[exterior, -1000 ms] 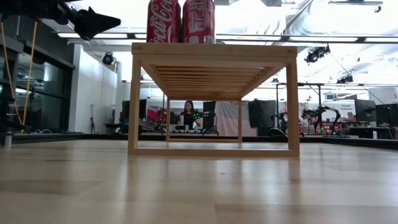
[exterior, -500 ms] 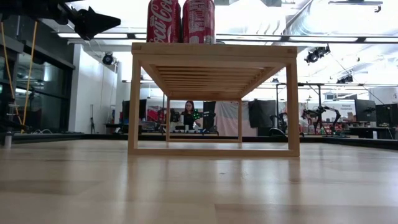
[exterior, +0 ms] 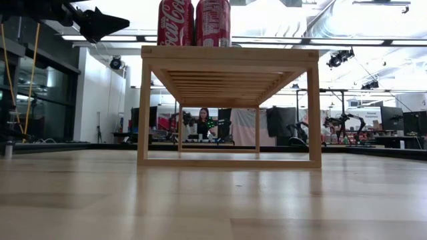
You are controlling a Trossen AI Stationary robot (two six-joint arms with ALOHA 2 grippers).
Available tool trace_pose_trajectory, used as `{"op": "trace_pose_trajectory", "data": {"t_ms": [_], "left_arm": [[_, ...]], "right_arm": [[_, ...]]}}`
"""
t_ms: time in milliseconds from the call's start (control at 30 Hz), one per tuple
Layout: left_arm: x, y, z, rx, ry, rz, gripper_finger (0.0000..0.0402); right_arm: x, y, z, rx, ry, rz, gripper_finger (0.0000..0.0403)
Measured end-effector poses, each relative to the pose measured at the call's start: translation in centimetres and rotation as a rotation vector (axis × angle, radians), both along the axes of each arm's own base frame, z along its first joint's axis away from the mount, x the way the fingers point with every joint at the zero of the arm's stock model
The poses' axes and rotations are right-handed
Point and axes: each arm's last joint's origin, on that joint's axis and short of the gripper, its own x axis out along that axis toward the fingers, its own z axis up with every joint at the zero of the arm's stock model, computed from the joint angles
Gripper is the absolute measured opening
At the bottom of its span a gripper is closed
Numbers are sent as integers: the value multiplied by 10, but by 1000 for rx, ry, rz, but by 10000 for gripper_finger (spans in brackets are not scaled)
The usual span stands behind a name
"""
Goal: Place canned beverage on shelf
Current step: Put the red soda can aligned with the other red soda cans on the shelf
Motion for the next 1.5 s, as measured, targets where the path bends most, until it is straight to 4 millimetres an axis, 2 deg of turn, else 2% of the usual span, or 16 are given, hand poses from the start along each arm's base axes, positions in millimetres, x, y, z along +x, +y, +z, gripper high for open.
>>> {"op": "trace_pose_trajectory", "data": {"t_ms": [133, 267, 433, 1200, 1500], "left_arm": [[0, 0, 0, 0, 1, 0, 395], [0, 0, 0, -1, 0, 0, 395], [0, 0, 0, -9, 0, 0, 395], [0, 0, 0, -9, -1, 0, 395], [0, 0, 0, -9, -1, 0, 395]], "right_arm": [[-2, 5, 1, 71, 79, -47, 390], [-5, 17, 2, 142, 28, -60, 385], [-6, 25, -5, 95, -65, -49, 387], [3, 38, -43, -36, -8, 60, 387], [4, 40, -51, -60, 7, 55, 386]]}}
